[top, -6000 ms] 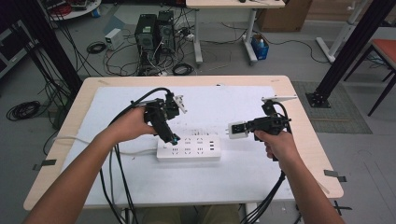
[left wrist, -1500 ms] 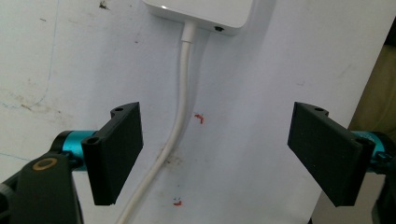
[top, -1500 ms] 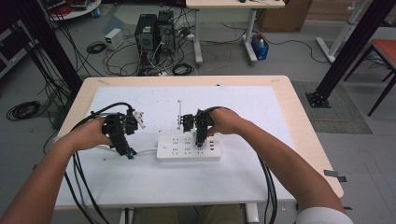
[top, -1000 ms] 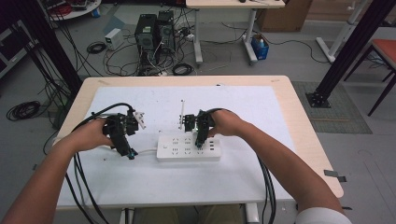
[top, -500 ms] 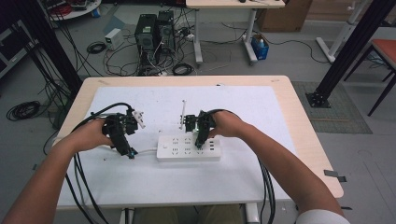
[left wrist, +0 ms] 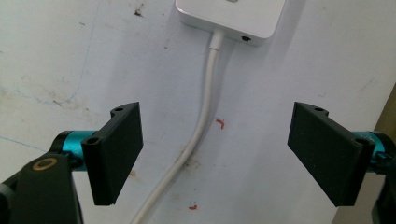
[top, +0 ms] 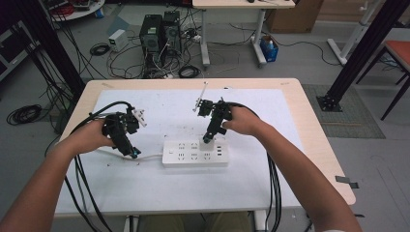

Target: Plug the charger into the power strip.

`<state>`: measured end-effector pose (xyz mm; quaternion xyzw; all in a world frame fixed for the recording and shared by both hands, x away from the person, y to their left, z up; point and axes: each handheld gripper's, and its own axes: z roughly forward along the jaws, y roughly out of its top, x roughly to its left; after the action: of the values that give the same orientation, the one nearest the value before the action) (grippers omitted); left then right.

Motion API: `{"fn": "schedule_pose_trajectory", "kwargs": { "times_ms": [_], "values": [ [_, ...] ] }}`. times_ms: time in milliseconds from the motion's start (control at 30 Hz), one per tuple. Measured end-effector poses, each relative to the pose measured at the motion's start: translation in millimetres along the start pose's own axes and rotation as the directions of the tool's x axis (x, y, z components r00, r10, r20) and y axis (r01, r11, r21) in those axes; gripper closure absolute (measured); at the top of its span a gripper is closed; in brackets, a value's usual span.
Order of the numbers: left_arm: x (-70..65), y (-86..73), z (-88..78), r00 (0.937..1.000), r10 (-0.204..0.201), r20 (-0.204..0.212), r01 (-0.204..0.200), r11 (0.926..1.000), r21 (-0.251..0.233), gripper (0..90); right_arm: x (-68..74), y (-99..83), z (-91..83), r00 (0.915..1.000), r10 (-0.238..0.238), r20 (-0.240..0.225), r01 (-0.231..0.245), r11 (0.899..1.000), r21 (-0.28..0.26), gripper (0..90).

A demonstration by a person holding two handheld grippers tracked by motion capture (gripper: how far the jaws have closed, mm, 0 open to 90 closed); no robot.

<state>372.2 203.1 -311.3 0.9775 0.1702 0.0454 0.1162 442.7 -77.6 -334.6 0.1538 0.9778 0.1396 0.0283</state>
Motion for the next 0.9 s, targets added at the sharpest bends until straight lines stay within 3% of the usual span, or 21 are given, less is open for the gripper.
{"fn": "schedule_pose_trajectory", "kwargs": {
  "times_ms": [167, 267, 333, 433, 533, 567, 633, 733, 800, 867, 900],
  "values": [
    [-1.6, 3.8, -2.2, 1.0000, 0.003, -0.006, -0.003, 1.0000, 0.002, 18.2, -5.5, -14.7, -15.4, 0.9939, 0.047, 0.100, -0.048, 0.999, 0.008, 11.8],
    [-2.3, 6.0, -2.4, 0.9999, 0.008, -0.010, -0.008, 0.9999, 0.009, 18.2, -7.0, -26.0, -25.7, 0.9969, 0.046, 0.063, -0.048, 0.999, 0.024, 11.8],
    [-2.1, 7.4, -2.3, 0.9999, 0.012, -0.005, -0.012, 0.9999, 0.008, 18.2, -5.7, -33.9, -33.4, 0.9958, 0.045, 0.080, -0.045, 0.999, 0.005, 11.8],
    [-2.9, 10.3, -1.6, 0.9999, 0.014, -0.006, -0.014, 0.9999, 0.008, 18.2, -8.3, -44.6, -44.2, 0.9904, 0.098, 0.097, -0.100, 0.995, 0.008, 11.7],
    [-4.2, 12.5, -1.7, 0.9998, 0.020, -0.007, -0.020, 0.9998, 0.005, 18.2, -11.4, -57.3, -52.8, 0.9904, 0.114, 0.079, -0.115, 0.993, 0.009, 11.7],
    [-4.6, 13.1, -1.9, 0.9998, 0.019, -0.007, -0.019, 0.9998, 0.004, 18.2, -11.3, -60.9, -54.5, 0.9881, 0.122, 0.094, -0.124, 0.992, 0.020, 11.7],
    [-5.1, 14.1, -2.2, 0.9998, 0.020, -0.007, -0.020, 0.9998, 0.005, 18.2, -12.9, -68.5, -57.0, 0.9893, 0.126, 0.074, -0.131, 0.990, 0.059, 11.7],
    [-6.0, 15.1, -1.8, 0.9997, 0.024, -0.005, -0.024, 0.9997, 0.002, 18.2, -11.0, -78.4, -63.8, 0.9892, 0.131, 0.066, -0.134, 0.990, 0.049, 11.6],
    [-6.5, 15.8, -1.6, 0.9996, 0.028, -0.004, -0.028, 0.9996, 0.004, 18.2, -7.5, -84.6, -69.2, 0.9891, 0.123, 0.080, -0.127, 0.991, 0.042, 11.3],
    [-7.5, 16.4, -2.3, 0.9995, 0.032, -0.006, -0.032, 0.9995, 0.003, 18.2, -5.1, -91.0, -73.3, 0.9855, 0.130, 0.109, -0.137, 0.989, 0.062, 1.2],
    [-8.2, 16.3, -2.5, 0.9995, 0.032, -0.007, -0.032, 0.9995, -0.003, 18.2, -3.6, -95.5, -76.2, 0.9833, 0.132, 0.125, -0.140, 0.988, 0.060, 0.9]
  ]
}}
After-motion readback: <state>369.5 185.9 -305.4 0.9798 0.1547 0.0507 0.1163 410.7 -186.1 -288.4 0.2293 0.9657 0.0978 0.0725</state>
